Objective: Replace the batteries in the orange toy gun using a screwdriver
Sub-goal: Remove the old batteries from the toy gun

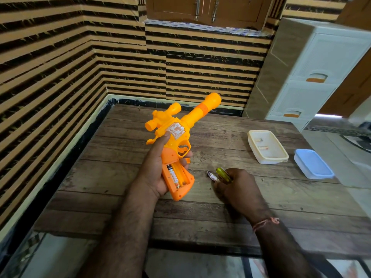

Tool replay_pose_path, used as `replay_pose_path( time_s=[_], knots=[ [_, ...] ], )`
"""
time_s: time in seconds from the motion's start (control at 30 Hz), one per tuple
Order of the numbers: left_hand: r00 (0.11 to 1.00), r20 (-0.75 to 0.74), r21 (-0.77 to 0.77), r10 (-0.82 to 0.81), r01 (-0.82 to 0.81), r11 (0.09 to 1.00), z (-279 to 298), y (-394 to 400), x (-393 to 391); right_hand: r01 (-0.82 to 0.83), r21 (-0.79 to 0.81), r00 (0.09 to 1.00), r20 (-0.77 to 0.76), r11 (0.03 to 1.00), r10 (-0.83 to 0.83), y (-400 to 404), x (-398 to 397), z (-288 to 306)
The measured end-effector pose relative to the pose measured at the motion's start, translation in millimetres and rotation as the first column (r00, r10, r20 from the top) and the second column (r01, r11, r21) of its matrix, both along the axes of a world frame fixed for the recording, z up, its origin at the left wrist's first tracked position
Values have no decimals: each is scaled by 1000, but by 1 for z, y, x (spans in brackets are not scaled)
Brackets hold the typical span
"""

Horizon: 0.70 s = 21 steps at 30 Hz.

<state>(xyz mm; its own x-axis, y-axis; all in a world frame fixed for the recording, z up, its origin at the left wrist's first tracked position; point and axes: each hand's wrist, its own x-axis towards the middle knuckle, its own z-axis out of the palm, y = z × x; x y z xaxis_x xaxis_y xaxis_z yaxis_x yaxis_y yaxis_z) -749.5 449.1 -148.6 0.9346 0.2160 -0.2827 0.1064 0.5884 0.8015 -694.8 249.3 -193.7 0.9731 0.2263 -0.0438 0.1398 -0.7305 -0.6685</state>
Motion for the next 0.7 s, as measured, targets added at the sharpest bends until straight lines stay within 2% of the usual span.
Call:
replay_pose_path(
  time_s=[0.2,0.57,0.63,0.7],
  knots=[
    [1000,3,4,-1,1,1000,-2,1,1,13,-108,998,55,994,-7,3,-3,8],
    [1000,20,12,-2,2,1000,-4,3,2,42,-72,998,-43,996,-46,0,2,3],
    [1000,24,14,-3,2,1000,-6,3,3,60,-58,998,15,997,-59,-2,4,7],
    [1000,27,15,-8,8,1000,-7,4,4,78,-1,983,167,997,-77,-1,1,20]
  ],
)
